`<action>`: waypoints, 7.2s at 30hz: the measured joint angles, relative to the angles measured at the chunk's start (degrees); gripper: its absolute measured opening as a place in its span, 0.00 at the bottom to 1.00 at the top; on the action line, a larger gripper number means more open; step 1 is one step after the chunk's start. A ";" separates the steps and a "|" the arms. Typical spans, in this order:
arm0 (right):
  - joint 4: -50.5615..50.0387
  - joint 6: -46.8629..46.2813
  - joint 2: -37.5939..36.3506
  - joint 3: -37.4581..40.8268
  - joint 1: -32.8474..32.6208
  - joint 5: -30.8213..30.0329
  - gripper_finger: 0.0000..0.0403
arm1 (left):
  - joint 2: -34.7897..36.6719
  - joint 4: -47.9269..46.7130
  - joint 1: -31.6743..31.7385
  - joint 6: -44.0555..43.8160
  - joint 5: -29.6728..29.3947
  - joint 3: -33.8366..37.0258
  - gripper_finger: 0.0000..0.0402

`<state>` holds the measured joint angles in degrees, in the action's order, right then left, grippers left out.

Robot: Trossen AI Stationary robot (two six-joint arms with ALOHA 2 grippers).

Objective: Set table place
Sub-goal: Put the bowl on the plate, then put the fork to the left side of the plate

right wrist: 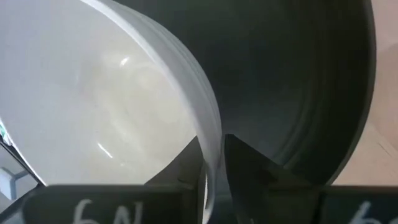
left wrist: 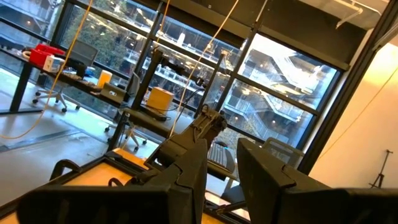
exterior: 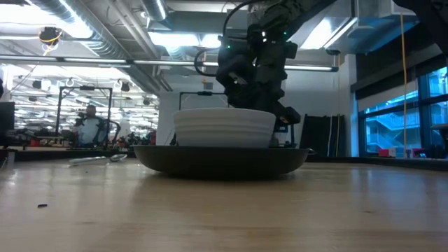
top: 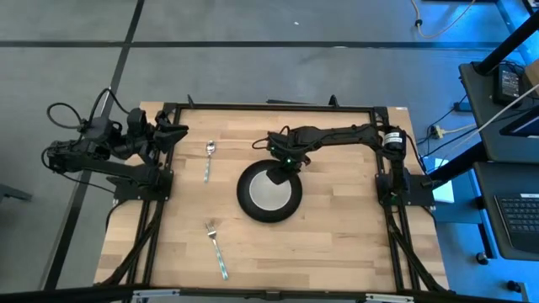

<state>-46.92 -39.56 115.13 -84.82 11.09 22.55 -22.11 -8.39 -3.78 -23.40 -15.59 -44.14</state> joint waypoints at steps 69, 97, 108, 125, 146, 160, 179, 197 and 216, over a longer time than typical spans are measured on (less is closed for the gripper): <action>-9.44 3.83 7.02 -14.75 -3.98 -7.81 0.00 | -0.01 -0.18 -0.01 0.00 0.00 0.02 0.21; -4.96 8.41 4.73 -15.56 -4.02 1.14 0.02 | -0.02 -0.18 0.01 -0.04 -0.05 0.02 0.21; -2.58 8.40 -9.06 -15.58 -3.48 1.09 0.02 | -0.02 -0.17 0.01 -1.38 -0.44 0.02 0.21; -2.38 14.62 -34.57 -15.52 -12.66 -16.46 0.03 | -11.84 0.06 -0.03 -21.49 -1.71 0.02 0.21; -2.97 26.91 -34.84 -15.41 -14.13 -13.51 0.03 | -30.10 -0.14 -1.30 -37.65 -8.92 0.04 0.21; -4.06 34.94 -33.80 -15.02 -13.84 -15.02 0.03 | -35.83 -0.22 -5.88 -45.93 -10.67 0.02 0.21; -8.50 35.06 -33.88 -14.12 -14.78 -15.45 0.04 | -37.81 -3.74 -12.97 -54.66 -11.31 0.02 0.21; -8.72 29.01 -33.86 -14.12 -14.67 -15.47 0.31 | -37.79 -3.70 -13.19 -54.59 -11.79 0.02 0.21; -18.75 21.87 -33.86 -14.14 -15.06 -15.48 0.27 | -37.77 -9.16 -18.91 -69.20 -8.46 0.02 0.21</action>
<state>-65.67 -17.69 81.28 -98.96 -3.97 7.07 -59.88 -17.55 -22.69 -92.60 -24.05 -44.12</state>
